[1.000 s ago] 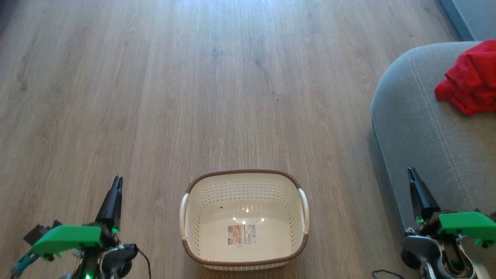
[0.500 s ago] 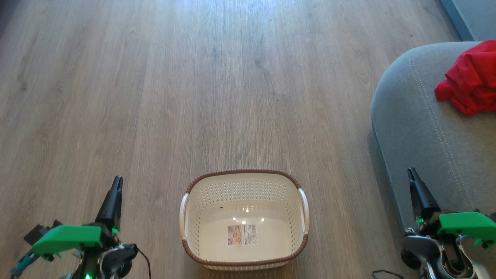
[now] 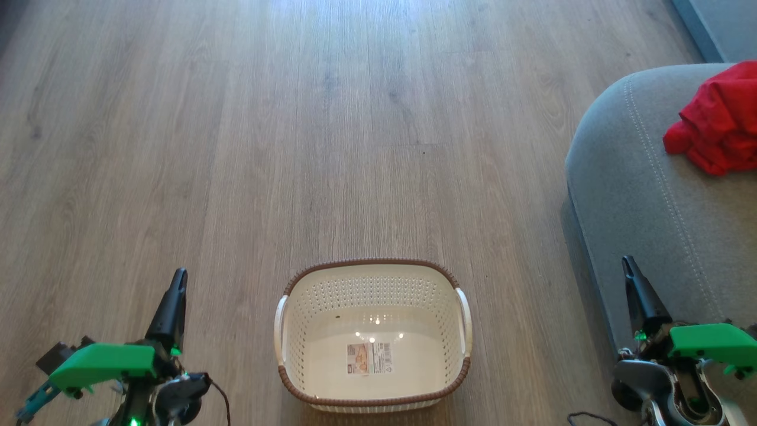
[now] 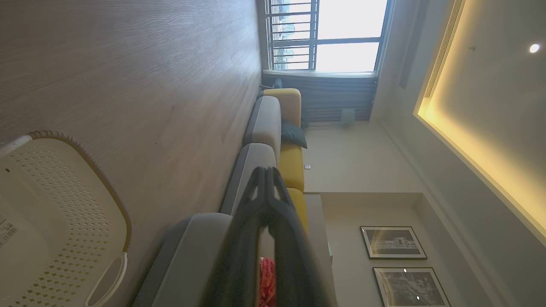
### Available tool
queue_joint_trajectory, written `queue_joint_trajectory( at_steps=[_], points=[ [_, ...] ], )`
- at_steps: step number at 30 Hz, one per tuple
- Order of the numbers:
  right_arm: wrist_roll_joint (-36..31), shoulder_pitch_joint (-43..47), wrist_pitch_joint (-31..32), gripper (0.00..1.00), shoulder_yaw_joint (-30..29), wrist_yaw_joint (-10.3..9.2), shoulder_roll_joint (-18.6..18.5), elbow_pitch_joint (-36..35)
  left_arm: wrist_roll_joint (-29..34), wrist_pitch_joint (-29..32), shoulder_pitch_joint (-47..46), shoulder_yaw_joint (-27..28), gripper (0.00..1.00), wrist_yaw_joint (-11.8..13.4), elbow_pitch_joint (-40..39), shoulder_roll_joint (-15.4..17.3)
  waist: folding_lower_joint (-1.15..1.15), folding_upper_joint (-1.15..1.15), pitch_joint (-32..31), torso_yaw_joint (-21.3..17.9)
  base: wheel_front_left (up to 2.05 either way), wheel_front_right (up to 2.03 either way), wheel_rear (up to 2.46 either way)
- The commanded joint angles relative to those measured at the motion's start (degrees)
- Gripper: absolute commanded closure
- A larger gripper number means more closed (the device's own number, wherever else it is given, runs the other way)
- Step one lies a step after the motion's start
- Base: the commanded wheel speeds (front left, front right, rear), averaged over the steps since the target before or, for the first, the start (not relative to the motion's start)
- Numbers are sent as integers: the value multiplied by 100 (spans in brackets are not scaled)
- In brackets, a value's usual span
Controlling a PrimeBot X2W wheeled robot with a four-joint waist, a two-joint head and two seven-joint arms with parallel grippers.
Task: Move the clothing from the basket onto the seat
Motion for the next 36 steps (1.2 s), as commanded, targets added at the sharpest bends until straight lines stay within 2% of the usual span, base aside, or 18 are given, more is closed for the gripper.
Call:
queue_joint_trajectory(
  at_steps=[1, 36],
  points=[
    [34, -319, 33, 100, 99, 0, -20, -221, -37, 44, -271, 199, 100, -54, -190, 44, 0, 0, 0, 0, 0, 0, 0],
    [34, -319, 32, 100, 100, 0, -20, -221, -37, 44, -271, 198, 100, -54, -190, 44, 0, 0, 0, 0, 0, 0, 0]
  ],
)
